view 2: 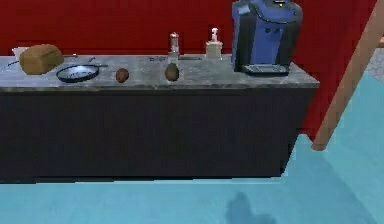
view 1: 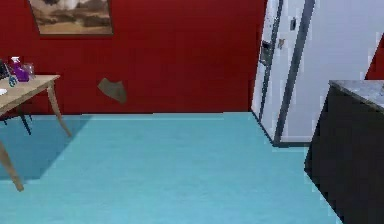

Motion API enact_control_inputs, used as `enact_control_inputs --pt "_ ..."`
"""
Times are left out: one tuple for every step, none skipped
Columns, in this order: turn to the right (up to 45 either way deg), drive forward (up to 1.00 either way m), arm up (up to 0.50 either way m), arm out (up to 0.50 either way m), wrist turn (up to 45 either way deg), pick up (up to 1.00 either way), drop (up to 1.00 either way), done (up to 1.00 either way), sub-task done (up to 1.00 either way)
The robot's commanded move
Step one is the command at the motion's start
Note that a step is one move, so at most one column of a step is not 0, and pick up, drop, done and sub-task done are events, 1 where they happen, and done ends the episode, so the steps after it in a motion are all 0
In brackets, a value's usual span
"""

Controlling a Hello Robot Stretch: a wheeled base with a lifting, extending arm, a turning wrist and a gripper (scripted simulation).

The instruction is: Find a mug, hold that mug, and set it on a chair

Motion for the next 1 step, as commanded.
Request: enact_control_inputs --pt "24.0 0.00 0.00 0.00 0.0 0.00 0.00 0.00 0.00"
